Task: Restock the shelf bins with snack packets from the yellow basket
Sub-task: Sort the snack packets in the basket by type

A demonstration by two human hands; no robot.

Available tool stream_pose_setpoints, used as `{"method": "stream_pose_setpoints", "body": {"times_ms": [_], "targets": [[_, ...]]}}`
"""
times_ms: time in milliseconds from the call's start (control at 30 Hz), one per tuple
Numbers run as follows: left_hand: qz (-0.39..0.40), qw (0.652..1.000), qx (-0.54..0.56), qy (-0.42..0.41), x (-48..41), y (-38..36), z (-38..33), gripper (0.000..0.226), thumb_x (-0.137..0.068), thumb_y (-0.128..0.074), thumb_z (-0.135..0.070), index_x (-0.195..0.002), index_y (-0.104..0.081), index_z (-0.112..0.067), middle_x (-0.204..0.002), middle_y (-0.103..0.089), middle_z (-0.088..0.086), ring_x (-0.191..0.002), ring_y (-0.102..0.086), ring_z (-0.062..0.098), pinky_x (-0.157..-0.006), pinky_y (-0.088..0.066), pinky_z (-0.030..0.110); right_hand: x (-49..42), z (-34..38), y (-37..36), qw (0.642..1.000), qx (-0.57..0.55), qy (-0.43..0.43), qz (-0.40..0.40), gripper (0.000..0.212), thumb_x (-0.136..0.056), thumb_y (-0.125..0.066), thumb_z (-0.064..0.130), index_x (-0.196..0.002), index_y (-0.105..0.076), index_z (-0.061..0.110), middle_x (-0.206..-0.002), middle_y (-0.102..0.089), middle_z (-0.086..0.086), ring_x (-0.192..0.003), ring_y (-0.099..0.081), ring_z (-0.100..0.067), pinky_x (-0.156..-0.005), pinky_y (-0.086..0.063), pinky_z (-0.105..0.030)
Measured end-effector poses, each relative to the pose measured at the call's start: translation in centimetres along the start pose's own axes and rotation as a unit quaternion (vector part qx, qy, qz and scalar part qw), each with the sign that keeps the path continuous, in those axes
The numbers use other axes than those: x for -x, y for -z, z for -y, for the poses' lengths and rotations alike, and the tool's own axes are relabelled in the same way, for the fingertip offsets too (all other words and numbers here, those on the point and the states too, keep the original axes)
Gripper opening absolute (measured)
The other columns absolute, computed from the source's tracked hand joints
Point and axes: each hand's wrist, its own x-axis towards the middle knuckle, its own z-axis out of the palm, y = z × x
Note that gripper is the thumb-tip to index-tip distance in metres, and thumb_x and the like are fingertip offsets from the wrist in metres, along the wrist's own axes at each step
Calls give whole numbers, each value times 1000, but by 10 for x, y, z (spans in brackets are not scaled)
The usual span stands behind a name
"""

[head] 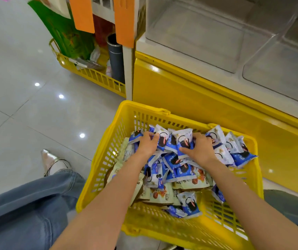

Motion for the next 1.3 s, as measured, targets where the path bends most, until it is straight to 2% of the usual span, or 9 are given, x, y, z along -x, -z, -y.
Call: {"method": "stream_pose_setpoints", "body": {"times_ms": [167,400,567,767,833,933,1067,1167,1300], "targets": [[3,999,32,35,-12,-7,7,60,-89,-58,-40,-134,-31,-10,-139,-38,9,-115,-44,23,-91,-39,34,3,0,-12,999,-20,17,20,69,-87,-60,44,-137,-32,5,-142,-36,-14,-137,-21,-32,-109,-28,-45],[46,994,76,67,-16,-12,6,79,-78,-72,-37,-139,-31,-10,-137,-41,8,-117,-47,23,-88,-42,34,-17,-6,-6,998,16,14,61,63,-92,-41,54,-130,-43,3,-136,-43,-17,-130,-29,-34,-110,-23,-44],[67,989,119,49,0,-18,0,74,-78,-73,-33,-136,-28,-20,-122,-43,-1,-99,-45,14,-80,-38,35,-3,-2,-4,982,-175,20,74,58,-93,-49,45,-139,-38,12,-141,-43,-11,-135,-31,-33,-109,-30,-48],[83,974,210,14,47,-11,2,103,-65,-79,-44,-147,-18,-29,-150,-31,2,-130,-42,23,-105,-37,48,57,0,16,944,-329,15,6,63,-90,-48,49,-138,-37,10,-141,-45,-5,-117,-49,-13,-90,-38,-17],[108,979,175,4,68,-13,11,97,-60,-80,-48,-141,-29,-31,-142,-43,-3,-127,-46,20,-105,-38,48,81,-10,18,941,-339,25,11,61,-86,-47,54,-129,-46,10,-123,-58,-9,-105,-56,-17,-86,-44,-22],[161,983,85,-7,90,-22,35,48,-75,-74,-37,-112,-45,-37,-113,-60,-14,-100,-61,0,-84,-50,19,115,-38,7,936,-348,3,61,48,-80,-52,53,-117,-53,22,-108,-62,13,-99,-57,5,-85,-46,-13],[236,970,-57,-8,97,-44,67,37,-84,-67,-26,-104,-38,-36,-106,-55,-14,-88,-55,-7,-65,-41,0,136,-69,-32,922,-364,-75,110,27,-92,-56,21,-117,-51,14,-105,-60,8,-104,-56,-14,-76,-44,-9],[256,954,-155,-21,95,-63,82,56,-86,-65,-25,-129,-32,-15,-130,-48,2,-115,-49,12,-92,-42,13,135,-82,-55,933,-315,-108,134,34,-95,-51,15,-127,-42,7,-123,-53,-6,-107,-48,-13,-88,-36,-18],[292,921,-257,-2,91,-80,87,79,-88,-61,-29,-145,-12,-7,-150,-27,9,-135,-32,24,-111,-28,35,125,-97,-57,953,-216,-152,148,36,-98,-45,17,-129,-37,2,-125,-50,-10,-110,-49,-19,-80,-34,-18]]}}
